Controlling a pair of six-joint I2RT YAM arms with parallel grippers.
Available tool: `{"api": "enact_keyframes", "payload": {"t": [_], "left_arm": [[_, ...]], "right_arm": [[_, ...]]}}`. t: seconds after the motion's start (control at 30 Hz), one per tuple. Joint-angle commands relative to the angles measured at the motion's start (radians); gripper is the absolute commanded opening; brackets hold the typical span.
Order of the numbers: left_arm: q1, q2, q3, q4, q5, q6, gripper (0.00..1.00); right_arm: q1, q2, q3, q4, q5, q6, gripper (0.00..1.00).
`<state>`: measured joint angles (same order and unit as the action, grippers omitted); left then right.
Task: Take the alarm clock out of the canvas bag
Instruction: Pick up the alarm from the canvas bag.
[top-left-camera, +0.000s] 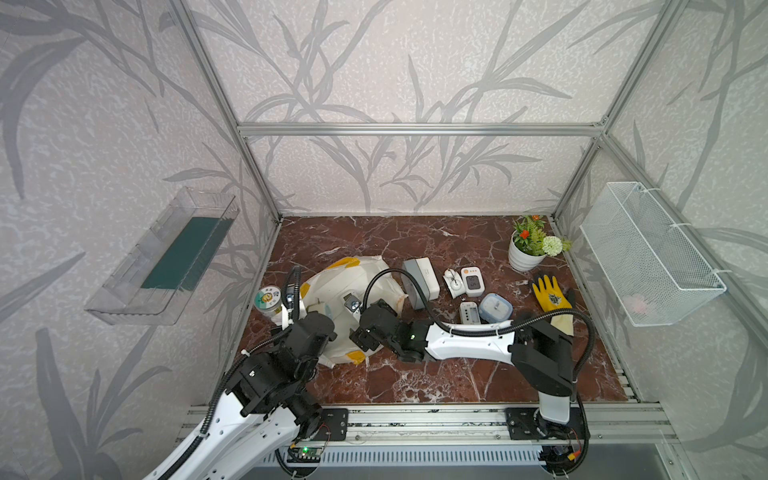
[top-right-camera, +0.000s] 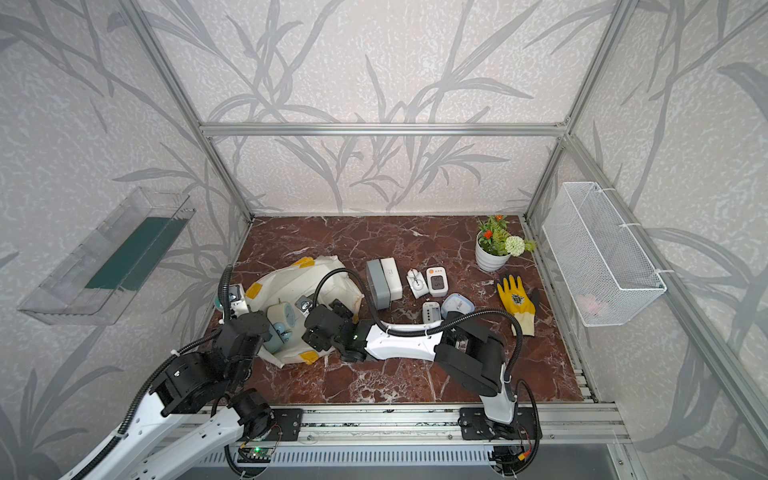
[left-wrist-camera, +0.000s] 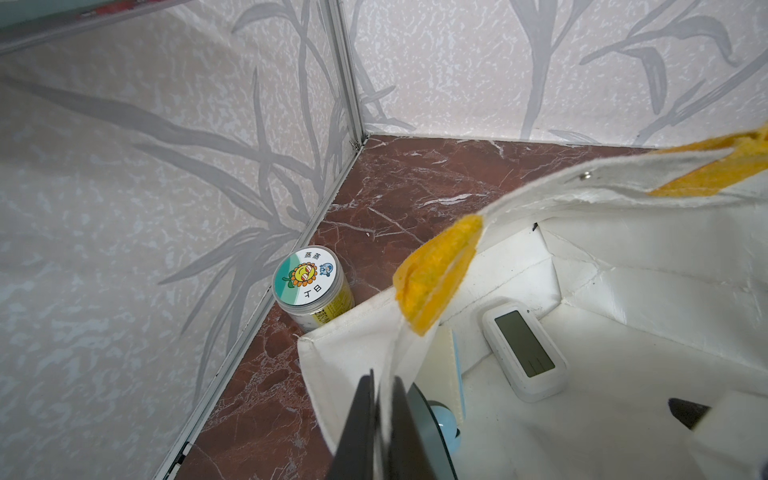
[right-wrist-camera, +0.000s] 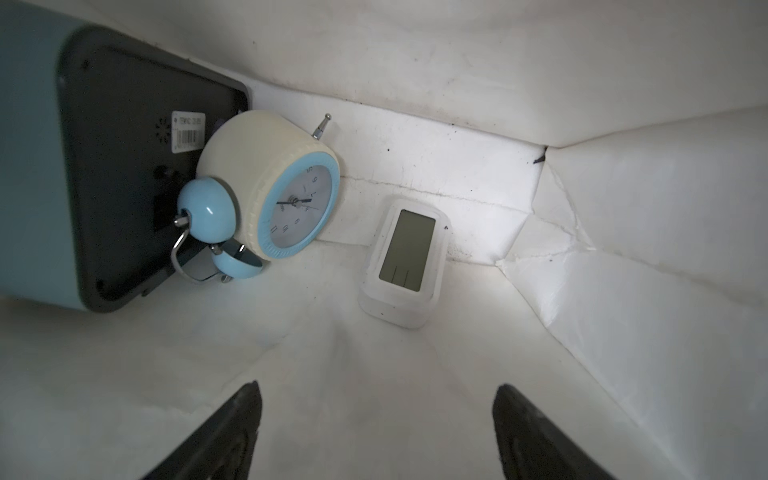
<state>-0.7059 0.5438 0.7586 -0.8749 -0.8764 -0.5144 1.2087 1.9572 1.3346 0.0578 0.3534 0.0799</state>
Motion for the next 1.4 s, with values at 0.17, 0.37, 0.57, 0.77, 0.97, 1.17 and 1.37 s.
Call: {"api": "enact_keyframes", "payload": {"t": [0.17, 0.37, 0.57, 0.77, 0.97, 1.17, 1.37], "left_arm": [[0.002, -0.016, 0.012, 0.030, 0.001, -0.009, 0.00], [0.002, -0.027, 0.002, 0.038, 0.007, 0.002, 0.00], [0.002, -0.026, -0.004, 0.047, 0.016, 0.002, 0.00], [0.002, -0.028, -0.006, 0.046, 0.017, 0.003, 0.00], [0.002, -0.036, -0.012, 0.054, 0.022, 0.008, 0.00], [0.002, -0.038, -0.015, 0.056, 0.031, 0.017, 0.00], [0.002, -0.038, -0.019, 0.069, 0.040, 0.022, 0.00]], "right_arm": [[-0.034, 0.091, 0.097, -0.058, -0.011, -0.013, 0.88], [-0.064, 0.138, 0.160, -0.083, -0.046, -0.014, 0.88], [-0.067, 0.179, 0.202, -0.082, -0.093, -0.014, 0.88], [-0.086, 0.233, 0.290, -0.142, -0.100, 0.010, 0.89], [-0.097, 0.282, 0.348, -0.176, -0.117, 0.009, 0.89], [-0.106, 0.315, 0.380, -0.208, -0.098, 0.019, 0.89], [-0.109, 0.349, 0.420, -0.238, -0.098, 0.018, 0.88]]}}
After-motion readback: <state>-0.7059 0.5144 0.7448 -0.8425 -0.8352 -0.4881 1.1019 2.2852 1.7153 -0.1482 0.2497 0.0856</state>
